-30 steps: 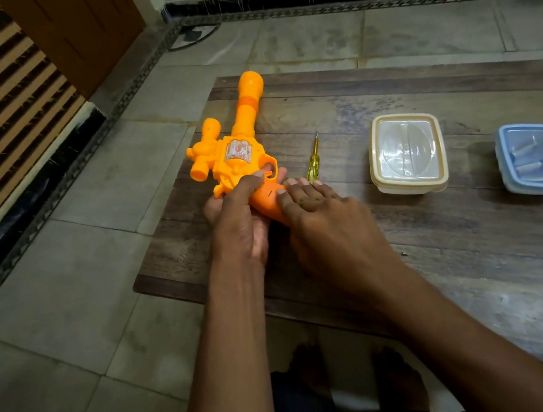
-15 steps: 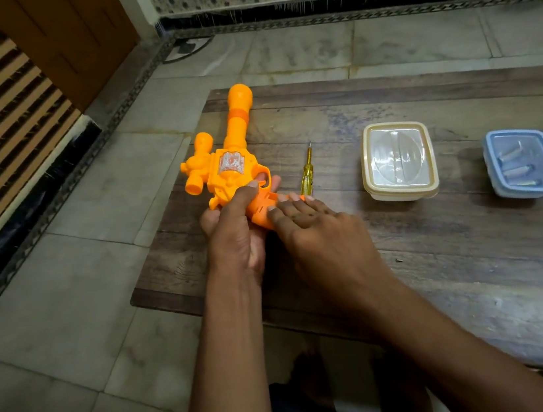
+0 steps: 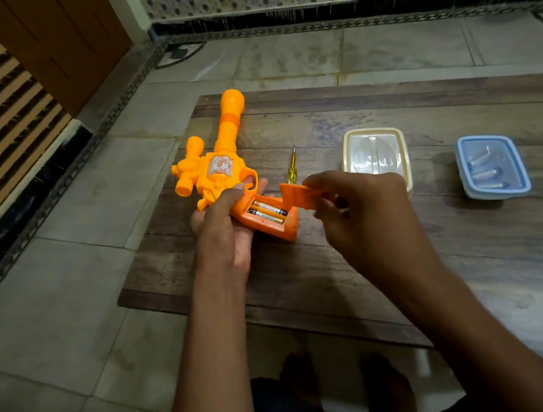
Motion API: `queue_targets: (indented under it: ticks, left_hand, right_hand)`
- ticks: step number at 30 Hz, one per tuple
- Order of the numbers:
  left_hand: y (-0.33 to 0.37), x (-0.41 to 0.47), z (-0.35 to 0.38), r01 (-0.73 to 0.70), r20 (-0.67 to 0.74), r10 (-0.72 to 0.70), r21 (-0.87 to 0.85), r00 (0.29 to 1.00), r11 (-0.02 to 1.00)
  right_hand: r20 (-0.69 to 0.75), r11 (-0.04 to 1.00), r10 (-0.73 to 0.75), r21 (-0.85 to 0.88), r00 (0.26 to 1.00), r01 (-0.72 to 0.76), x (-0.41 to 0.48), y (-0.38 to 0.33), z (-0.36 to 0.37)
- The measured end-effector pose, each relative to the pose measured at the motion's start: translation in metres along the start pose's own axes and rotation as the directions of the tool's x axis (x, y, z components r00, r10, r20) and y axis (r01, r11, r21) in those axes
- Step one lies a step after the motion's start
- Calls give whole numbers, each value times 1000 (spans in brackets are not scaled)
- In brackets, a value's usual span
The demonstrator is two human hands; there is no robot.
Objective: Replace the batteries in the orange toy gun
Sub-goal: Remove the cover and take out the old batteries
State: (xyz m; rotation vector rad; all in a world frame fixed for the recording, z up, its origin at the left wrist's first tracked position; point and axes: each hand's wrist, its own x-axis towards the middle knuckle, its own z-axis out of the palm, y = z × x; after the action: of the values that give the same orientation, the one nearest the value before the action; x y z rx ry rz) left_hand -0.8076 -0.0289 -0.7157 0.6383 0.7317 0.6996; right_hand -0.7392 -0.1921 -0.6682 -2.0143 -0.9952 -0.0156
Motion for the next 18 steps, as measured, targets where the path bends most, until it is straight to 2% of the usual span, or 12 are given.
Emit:
queue_targets:
  ticks: [2, 5, 7, 14, 18]
  left_hand:
    - [-1, -1, 0, -3, 2, 3, 16, 1000, 1000]
    - [-2, 0, 1, -10, -1, 10, 26, 1000, 1000]
    - [-2, 0, 3, -16, -11, 16, 30, 1000, 999]
    - [-4, -5, 9, -1, -39, 2, 22, 999, 1000]
    - [-3, -5, 8, -1, -48, 1, -5, 999, 1000]
  right_hand:
    - [26, 998, 4, -59, 1000, -3, -10, 9, -14]
    - [-37, 969, -90, -232, 995, 79, -37, 39, -34]
    - [-31, 950, -85, -303, 996, 72, -53, 58, -46]
    - [134, 795, 70, -606, 989, 26, -69, 73, -42]
    - [247, 741, 224, -671, 943, 0, -82, 65, -37]
